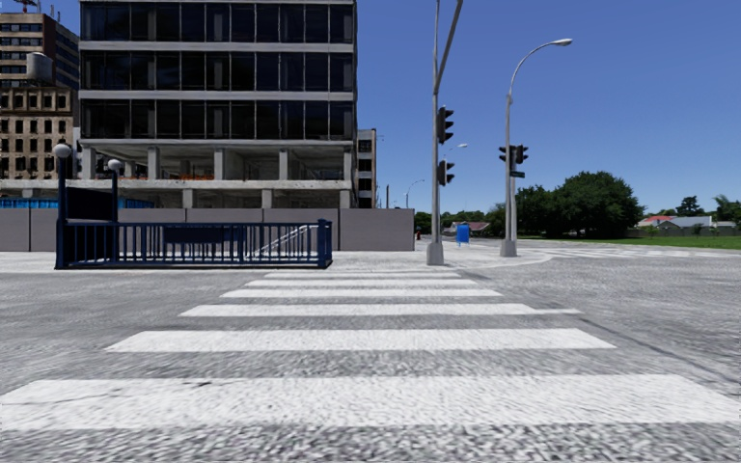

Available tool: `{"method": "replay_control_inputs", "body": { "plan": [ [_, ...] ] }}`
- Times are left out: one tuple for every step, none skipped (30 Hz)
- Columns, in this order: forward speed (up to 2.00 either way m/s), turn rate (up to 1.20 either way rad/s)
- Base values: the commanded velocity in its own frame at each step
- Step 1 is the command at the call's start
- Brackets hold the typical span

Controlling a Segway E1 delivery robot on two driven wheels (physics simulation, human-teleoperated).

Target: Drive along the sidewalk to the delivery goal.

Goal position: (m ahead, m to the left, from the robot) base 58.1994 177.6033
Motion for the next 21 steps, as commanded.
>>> {"method": "replay_control_inputs", "body": {
  "plan": [
    [1.91, 0.32],
    [1.91, 0.32],
    [1.91, 0.33],
    [1.91, 0.13],
    [1.91, 0.0],
    [1.91, 0.0],
    [1.91, 0.0],
    [1.91, 0.0],
    [1.91, 0.0],
    [1.91, 0.0],
    [1.91, 0.0],
    [1.91, 0.0],
    [1.91, 0.0],
    [1.91, 0.0],
    [1.91, 0.0],
    [1.91, 0.0],
    [1.91, 0.0],
    [1.91, 0.0],
    [1.91, 0.0],
    [1.91, 0.0],
    [1.91, 0.0]
  ]
}}
